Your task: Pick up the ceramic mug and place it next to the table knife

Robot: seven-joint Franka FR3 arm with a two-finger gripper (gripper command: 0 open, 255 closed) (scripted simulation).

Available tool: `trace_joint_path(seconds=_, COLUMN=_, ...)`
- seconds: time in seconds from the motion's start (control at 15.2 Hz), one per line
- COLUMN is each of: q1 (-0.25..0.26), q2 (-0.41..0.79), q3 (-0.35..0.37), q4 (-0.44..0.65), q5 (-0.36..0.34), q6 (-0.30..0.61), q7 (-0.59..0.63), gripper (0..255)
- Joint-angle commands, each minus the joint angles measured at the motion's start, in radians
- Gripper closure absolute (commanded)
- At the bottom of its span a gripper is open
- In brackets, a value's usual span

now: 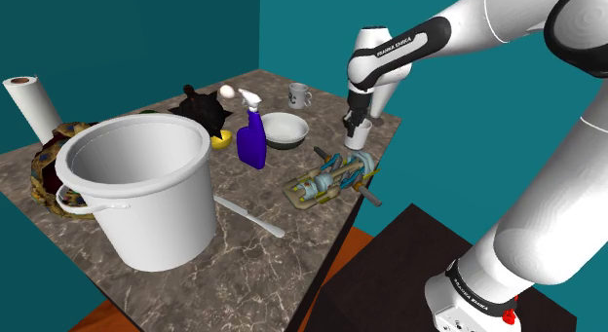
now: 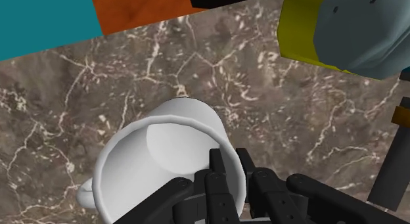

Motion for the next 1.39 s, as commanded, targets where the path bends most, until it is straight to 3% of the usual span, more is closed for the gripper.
trace_joint_path(seconds=0.0, q1=0.000, q2=-0.012, q3=-0.001, q4=0.012, q5=-0.001, q6=-0.023, q7=-0.002, gripper=255)
trace_joint_path(seconds=1.32, q1=0.004, q2=-0.110, q3=0.002, q4=0.172, q5=-0.006, q6=-0.280, q7=-0.011, gripper=255)
